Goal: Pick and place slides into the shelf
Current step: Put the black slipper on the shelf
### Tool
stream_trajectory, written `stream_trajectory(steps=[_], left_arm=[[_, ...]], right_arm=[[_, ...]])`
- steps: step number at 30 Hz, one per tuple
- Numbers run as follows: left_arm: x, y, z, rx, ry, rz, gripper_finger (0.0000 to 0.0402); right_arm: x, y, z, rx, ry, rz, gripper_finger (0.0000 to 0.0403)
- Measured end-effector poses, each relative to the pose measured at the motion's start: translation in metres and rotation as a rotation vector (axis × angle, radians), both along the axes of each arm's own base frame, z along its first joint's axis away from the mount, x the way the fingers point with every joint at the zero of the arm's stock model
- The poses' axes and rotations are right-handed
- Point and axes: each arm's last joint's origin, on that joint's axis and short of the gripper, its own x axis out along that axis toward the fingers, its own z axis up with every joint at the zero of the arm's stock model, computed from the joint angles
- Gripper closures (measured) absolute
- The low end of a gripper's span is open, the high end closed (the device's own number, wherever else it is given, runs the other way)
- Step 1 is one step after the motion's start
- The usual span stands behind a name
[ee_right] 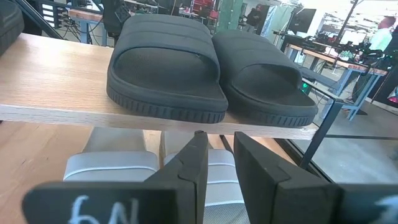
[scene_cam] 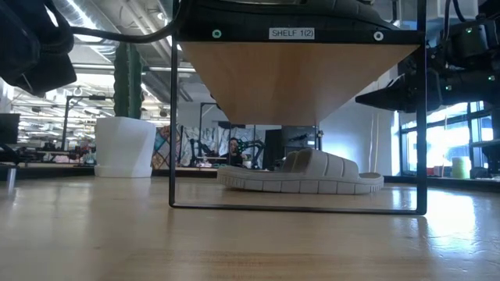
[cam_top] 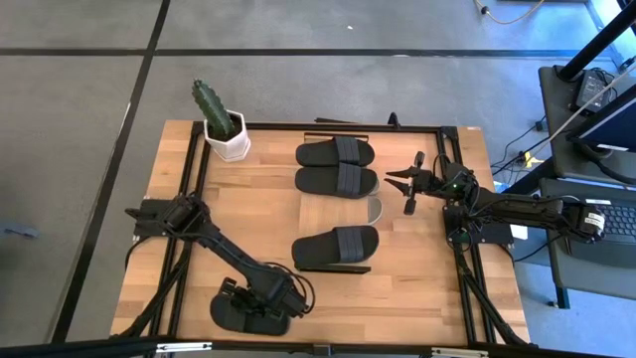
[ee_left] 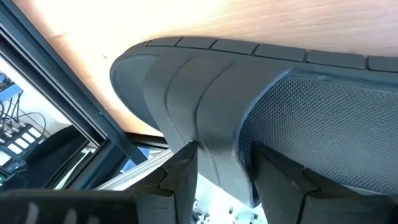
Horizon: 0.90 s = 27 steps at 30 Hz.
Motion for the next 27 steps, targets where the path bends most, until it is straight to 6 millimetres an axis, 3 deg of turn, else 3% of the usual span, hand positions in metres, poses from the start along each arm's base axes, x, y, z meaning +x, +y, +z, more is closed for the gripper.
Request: stream_trajectory(steps=[15,23,27], left_arm=[[-0.0044,-0.0054,0.0001,-0.028,-0.02,-0.074,0.0268],[-0.0046,-0.0052,0.0003,-0.056,-0.044,-0.133,0.0334],[-0.0045,-0.0033,0.0006,-0.121,-0.084,-0.251,0.0382]], right_arm=[[0.0,0.0,0.0,-0.002,0.001,0.0,0.0323],[0.0,0.0,0.0,-0.003,0.001,0.0,0.0323],[0.0,0.0,0.0,-0.003,0.001,0.0,0.0323]])
